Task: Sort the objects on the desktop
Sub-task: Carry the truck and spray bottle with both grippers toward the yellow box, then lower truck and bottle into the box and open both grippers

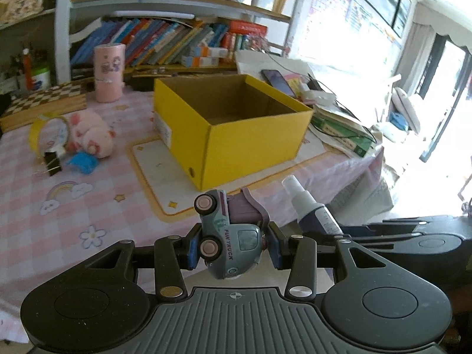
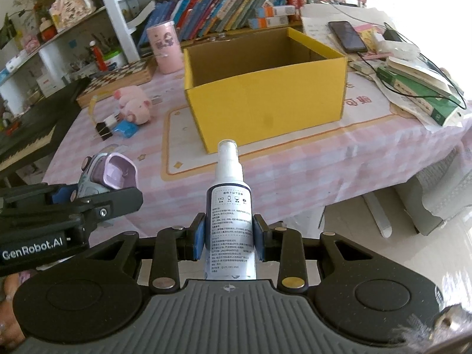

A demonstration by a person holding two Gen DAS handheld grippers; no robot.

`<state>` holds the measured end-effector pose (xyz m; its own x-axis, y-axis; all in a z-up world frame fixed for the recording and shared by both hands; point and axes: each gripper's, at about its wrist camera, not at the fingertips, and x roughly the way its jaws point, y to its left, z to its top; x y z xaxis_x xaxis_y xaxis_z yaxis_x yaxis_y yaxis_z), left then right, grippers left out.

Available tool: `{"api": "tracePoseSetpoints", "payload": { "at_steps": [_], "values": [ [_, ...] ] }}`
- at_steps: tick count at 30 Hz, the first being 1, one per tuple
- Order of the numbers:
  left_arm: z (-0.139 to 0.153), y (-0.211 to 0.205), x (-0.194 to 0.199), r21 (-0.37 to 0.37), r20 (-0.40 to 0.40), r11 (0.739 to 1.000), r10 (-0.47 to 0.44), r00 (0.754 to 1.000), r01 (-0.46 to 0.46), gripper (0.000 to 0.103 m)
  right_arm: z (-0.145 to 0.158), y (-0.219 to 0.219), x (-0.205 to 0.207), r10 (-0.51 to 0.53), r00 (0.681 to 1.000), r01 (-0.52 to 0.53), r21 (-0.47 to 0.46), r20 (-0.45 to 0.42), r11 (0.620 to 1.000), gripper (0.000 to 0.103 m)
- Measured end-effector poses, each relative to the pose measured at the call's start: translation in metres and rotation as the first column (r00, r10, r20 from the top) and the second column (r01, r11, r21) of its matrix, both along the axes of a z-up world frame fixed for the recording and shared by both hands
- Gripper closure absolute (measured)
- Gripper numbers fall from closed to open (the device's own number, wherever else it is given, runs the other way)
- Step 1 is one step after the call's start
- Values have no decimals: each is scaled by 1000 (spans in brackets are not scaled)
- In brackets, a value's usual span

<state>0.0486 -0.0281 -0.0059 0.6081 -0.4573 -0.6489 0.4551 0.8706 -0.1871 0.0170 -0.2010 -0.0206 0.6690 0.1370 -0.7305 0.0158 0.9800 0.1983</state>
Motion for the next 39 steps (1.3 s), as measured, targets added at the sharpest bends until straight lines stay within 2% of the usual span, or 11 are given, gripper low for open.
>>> {"api": "tracePoseSetpoints", "payload": {
  "at_steps": [5,9,18,27,36,39],
  "values": [
    [-5,-22,15,16,-22,999,-43,999,43,60,-7,-23,12,-42,999,43,21,-28,999,73],
    [-4,-37,28,19,-20,999,-43,999,43,60,-8,-39,26,-52,998,53,20,-40,998,73],
    [8,-73,53,29,49,999,-17,999,16,60,3,-84,59,-48,999,48,38,3,998,73],
    [35,-101,80,-4,153,996,91,984,-92,60,30,-113,96,47,989,-49,8,140,999,73],
    [52,-123,120,-3,255,973,225,940,-232,60,57,-134,161,190,951,-195,-3,245,981,73],
    [46,-128,140,2,240,960,271,932,-280,60,59,-136,187,244,938,-243,-35,247,969,73]
  ]
}}
